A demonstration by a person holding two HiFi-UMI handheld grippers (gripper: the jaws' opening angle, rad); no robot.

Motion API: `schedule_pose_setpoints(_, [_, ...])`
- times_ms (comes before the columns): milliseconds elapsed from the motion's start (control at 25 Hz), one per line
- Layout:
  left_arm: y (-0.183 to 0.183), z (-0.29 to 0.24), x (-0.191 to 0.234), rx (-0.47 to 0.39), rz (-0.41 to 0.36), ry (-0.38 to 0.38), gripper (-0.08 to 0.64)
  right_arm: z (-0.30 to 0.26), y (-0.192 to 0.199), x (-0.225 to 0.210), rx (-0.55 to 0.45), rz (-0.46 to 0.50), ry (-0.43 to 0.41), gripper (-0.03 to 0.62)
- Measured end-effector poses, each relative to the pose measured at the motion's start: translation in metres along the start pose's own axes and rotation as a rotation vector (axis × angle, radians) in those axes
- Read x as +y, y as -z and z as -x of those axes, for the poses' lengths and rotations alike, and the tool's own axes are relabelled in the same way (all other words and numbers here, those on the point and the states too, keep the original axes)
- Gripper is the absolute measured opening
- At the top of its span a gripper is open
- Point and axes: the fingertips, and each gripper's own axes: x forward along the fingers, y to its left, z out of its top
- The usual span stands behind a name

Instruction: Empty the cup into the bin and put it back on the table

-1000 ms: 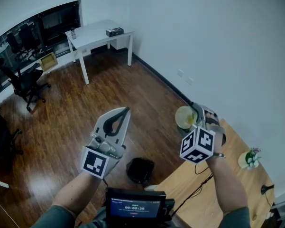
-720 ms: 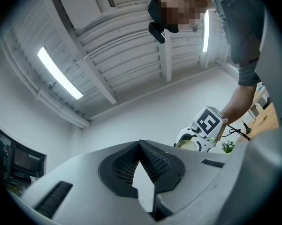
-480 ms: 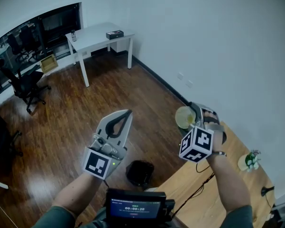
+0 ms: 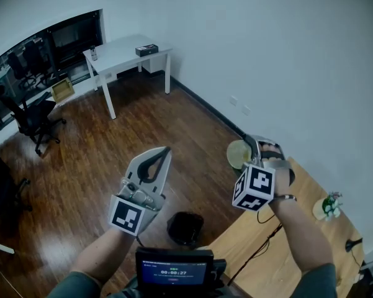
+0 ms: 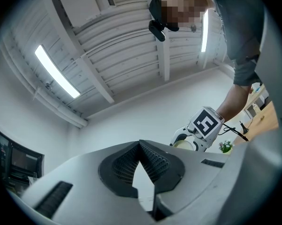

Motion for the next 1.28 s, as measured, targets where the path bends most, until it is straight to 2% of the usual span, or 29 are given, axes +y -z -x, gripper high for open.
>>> schedule_pose_setpoints(600, [0.001,0.004,-0.002,0.019,0.014,0.008,-0.009,0.000,-0.008,0.000,0.014,0.075,-0.017,0.397])
schedule_pose_setpoints(1040, [0.003,0.008,0.003,0.023,0.015,-0.028,-0.009,0.005,-0.023,0.000,-0.019,0.102,-0.028,0.397])
schedule_pose_setpoints(1200, [0.002,0.011,0.006,0.028,0.084,-0.050,-0.009,0.006,-0.024,-0.001,-0.019,0.115,-0.030,0.397])
schedule_pose_setpoints(1280, [-0.005,0.009,0.007,0.007,0.071,-0.051,-0.009,0.007,-0.025,-0.001,-0.015,0.123,-0.028,0.397])
